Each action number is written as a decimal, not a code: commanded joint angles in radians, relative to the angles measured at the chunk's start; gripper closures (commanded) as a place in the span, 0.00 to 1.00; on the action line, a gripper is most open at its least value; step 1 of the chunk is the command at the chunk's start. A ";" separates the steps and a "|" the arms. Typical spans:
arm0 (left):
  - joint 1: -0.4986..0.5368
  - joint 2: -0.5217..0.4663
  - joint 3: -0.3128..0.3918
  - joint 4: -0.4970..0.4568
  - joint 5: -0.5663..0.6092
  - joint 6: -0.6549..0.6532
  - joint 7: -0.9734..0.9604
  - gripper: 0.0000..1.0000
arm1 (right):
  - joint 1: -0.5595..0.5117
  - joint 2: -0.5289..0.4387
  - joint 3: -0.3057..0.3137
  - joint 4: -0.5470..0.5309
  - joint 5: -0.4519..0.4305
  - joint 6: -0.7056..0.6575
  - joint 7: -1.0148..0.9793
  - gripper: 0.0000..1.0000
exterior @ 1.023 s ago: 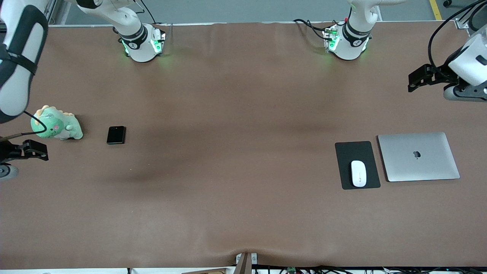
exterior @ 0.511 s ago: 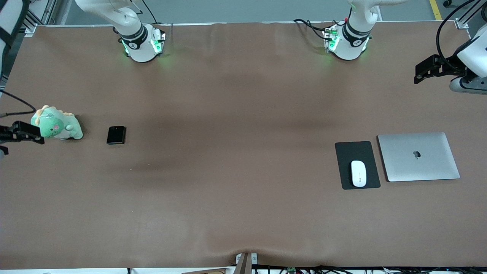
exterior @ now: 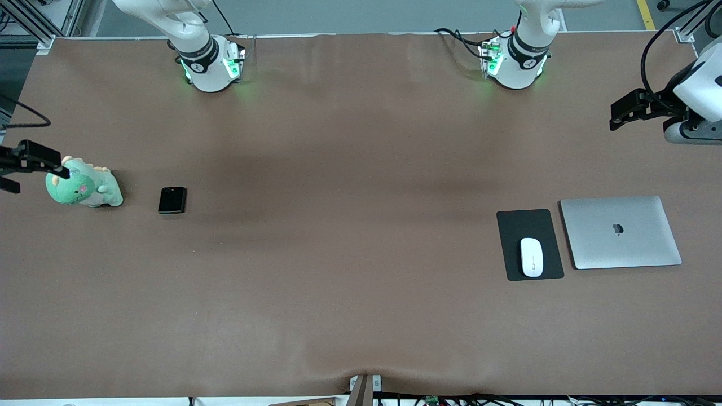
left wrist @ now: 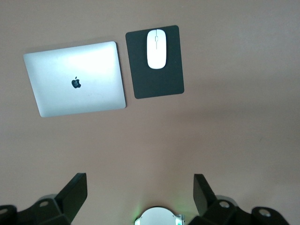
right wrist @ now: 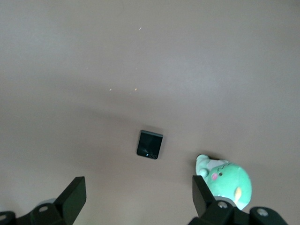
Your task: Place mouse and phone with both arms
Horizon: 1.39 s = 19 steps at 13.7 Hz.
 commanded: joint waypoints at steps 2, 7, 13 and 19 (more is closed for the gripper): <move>0.005 -0.002 -0.003 -0.023 -0.016 0.079 -0.022 0.00 | -0.102 -0.201 0.132 -0.234 -0.028 0.042 0.070 0.00; 0.008 0.004 -0.002 -0.013 -0.018 0.085 -0.007 0.00 | -0.042 -0.238 0.126 -0.236 -0.070 -0.004 0.155 0.00; 0.002 0.004 -0.003 -0.010 -0.018 0.085 -0.008 0.00 | -0.048 -0.159 0.123 -0.092 -0.092 -0.010 0.152 0.00; 0.008 0.024 -0.002 -0.009 -0.013 0.090 -0.008 0.00 | -0.037 -0.160 0.114 -0.093 -0.092 -0.044 0.158 0.00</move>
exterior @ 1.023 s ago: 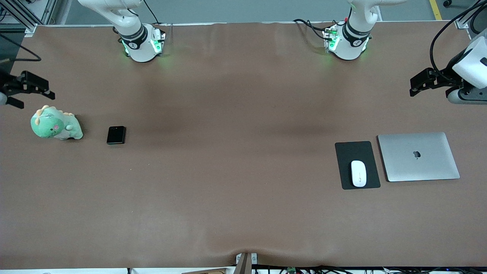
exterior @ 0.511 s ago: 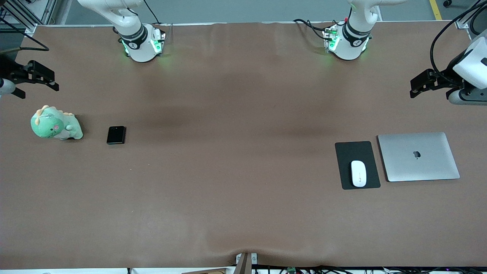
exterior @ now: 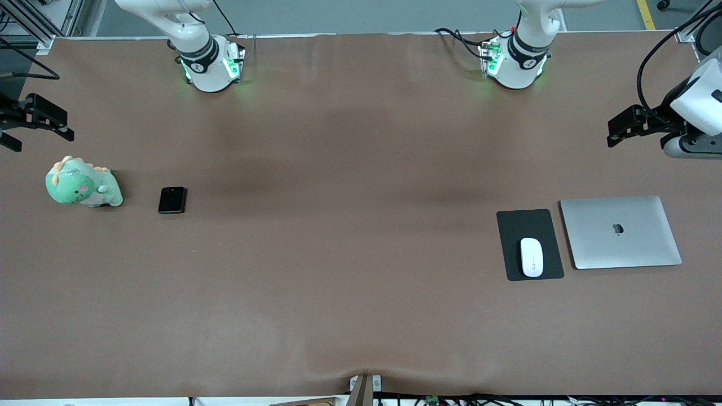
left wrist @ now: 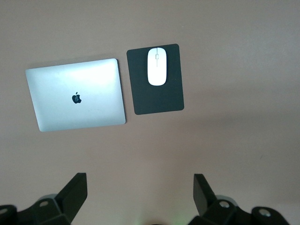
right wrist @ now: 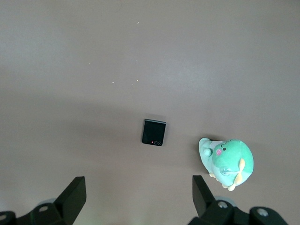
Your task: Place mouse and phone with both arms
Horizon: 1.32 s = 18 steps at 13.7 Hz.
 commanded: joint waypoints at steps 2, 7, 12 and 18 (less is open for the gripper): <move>0.005 0.009 -0.001 0.006 -0.013 0.007 0.000 0.00 | 0.021 0.011 -0.003 0.029 -0.015 -0.047 0.021 0.00; 0.005 0.009 0.001 0.008 -0.013 0.013 0.000 0.00 | 0.021 0.011 -0.004 0.029 -0.016 -0.048 0.021 0.00; 0.004 0.006 -0.001 0.008 -0.015 0.013 -0.001 0.00 | 0.019 0.011 -0.004 0.029 -0.016 -0.048 0.021 0.00; 0.005 0.007 -0.001 0.008 -0.015 0.014 -0.001 0.00 | 0.019 0.010 -0.004 0.029 -0.016 -0.050 0.035 0.00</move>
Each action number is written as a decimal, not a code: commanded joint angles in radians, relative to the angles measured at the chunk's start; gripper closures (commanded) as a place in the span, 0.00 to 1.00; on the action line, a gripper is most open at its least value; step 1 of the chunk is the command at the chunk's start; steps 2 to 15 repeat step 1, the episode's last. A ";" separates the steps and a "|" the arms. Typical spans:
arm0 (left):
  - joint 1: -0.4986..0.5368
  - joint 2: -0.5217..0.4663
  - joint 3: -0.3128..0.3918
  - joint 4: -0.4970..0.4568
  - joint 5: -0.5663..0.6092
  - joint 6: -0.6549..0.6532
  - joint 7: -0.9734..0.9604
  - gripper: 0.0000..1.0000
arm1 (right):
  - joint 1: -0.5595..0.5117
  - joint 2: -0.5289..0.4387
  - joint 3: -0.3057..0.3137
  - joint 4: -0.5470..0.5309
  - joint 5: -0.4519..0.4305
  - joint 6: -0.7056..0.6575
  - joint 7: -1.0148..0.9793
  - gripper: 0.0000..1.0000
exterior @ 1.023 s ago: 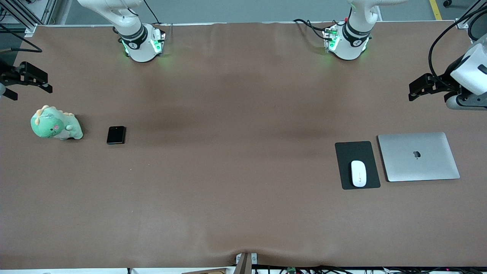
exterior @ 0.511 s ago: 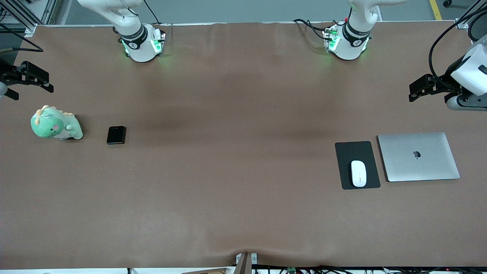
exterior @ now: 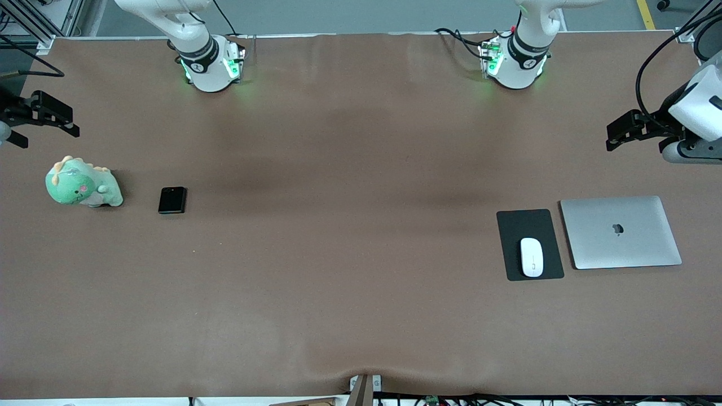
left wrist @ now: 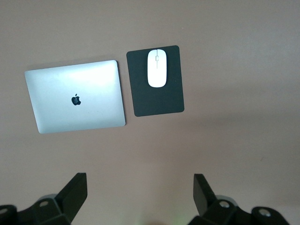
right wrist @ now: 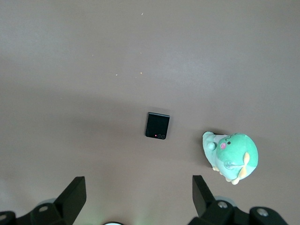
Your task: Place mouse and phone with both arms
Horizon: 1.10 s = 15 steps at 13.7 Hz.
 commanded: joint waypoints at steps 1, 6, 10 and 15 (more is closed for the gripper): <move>0.005 -0.002 -0.001 0.006 -0.015 0.004 -0.001 0.00 | 0.009 0.011 -0.006 0.025 -0.016 -0.019 0.028 0.00; 0.005 -0.002 -0.001 0.006 -0.015 0.004 -0.001 0.00 | 0.009 0.011 -0.006 0.025 -0.016 -0.019 0.028 0.00; 0.005 -0.002 -0.001 0.006 -0.015 0.004 -0.001 0.00 | 0.009 0.011 -0.006 0.025 -0.016 -0.019 0.028 0.00; 0.005 -0.002 -0.001 0.006 -0.015 0.004 -0.001 0.00 | 0.009 0.011 -0.006 0.025 -0.016 -0.019 0.028 0.00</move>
